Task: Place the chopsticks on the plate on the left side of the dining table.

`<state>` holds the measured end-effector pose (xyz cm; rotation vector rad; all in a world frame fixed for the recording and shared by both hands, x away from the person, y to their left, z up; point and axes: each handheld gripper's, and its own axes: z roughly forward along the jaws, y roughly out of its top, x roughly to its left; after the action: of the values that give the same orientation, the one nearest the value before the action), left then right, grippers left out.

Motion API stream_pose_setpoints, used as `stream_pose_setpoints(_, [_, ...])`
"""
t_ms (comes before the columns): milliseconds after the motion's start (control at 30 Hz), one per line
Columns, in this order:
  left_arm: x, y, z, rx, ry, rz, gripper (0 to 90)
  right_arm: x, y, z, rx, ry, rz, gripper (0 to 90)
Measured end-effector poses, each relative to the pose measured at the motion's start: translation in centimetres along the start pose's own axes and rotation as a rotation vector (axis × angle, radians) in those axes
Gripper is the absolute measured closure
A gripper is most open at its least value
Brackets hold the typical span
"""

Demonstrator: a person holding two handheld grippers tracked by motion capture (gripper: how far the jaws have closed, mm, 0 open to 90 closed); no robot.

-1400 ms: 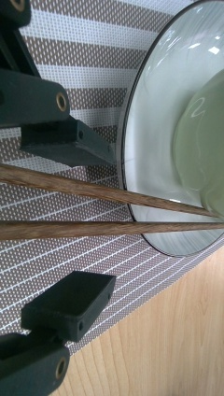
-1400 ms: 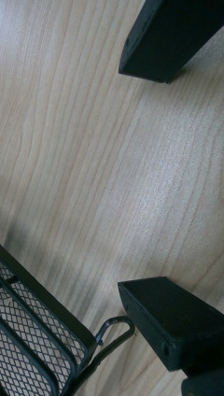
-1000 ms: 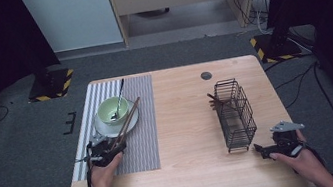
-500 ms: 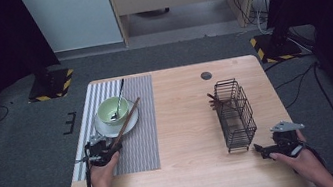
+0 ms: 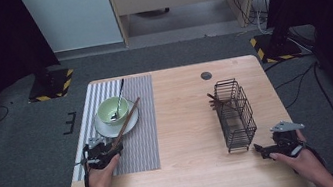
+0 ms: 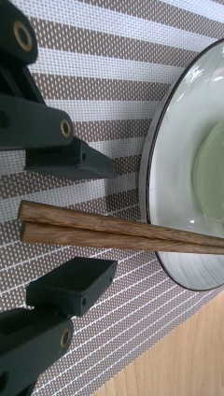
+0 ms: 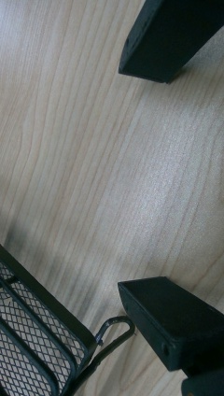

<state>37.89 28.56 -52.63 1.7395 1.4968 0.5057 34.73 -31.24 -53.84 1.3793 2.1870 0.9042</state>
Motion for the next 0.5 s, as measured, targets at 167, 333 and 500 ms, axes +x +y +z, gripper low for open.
stream_pose_setpoints(167, [0.6,0.1,-0.1,-0.008,0.021,-0.011,49.5,0.0,0.0,0.0,0.0,0.0,0.0,0.4])
stream_pose_setpoints(333, [1.3,0.1,-0.4,-0.02,0.035,-0.026,49.2,0.0,0.0,0.0,-0.001,0.0,0.0,0.4])
stream_pose_setpoints(500, [2.1,0.1,-0.7,-0.044,0.036,-0.047,46.7,0.0,0.0,0.0,0.0,0.0,0.0,0.4])
